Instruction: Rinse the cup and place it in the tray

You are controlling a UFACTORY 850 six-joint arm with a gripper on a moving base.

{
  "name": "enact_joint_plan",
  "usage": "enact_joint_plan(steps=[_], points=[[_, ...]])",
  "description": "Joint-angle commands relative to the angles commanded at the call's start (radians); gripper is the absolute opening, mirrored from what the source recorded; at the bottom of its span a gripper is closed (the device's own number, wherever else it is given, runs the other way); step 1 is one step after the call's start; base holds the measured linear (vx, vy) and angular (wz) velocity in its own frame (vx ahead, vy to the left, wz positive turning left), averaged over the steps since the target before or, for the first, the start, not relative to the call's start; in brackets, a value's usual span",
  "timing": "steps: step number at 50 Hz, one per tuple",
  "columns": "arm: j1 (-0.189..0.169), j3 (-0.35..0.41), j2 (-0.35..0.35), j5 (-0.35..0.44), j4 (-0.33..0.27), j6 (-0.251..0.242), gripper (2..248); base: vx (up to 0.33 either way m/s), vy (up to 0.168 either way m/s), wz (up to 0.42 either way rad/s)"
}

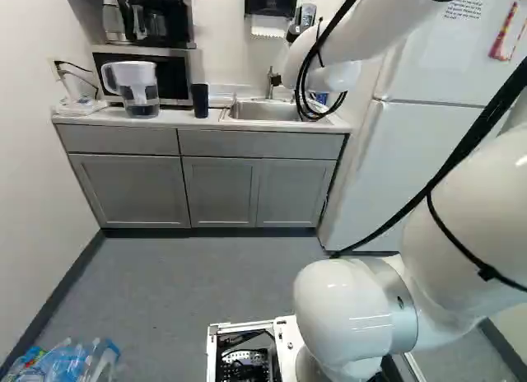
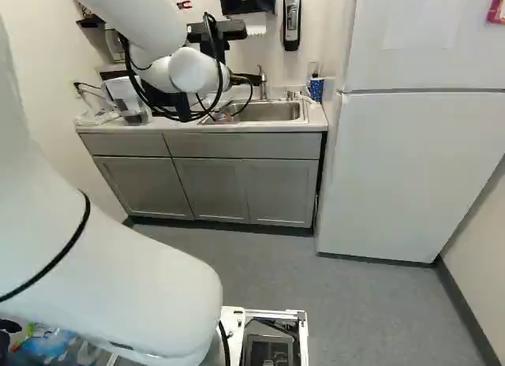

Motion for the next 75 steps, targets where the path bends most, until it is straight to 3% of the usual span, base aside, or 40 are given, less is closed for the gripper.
enact_joint_plan(steps=[75], points=[[0.0, -0.019, -0.011, 0.0, 0.0, 0.0, 247, 0.003, 0.0, -0.002]])
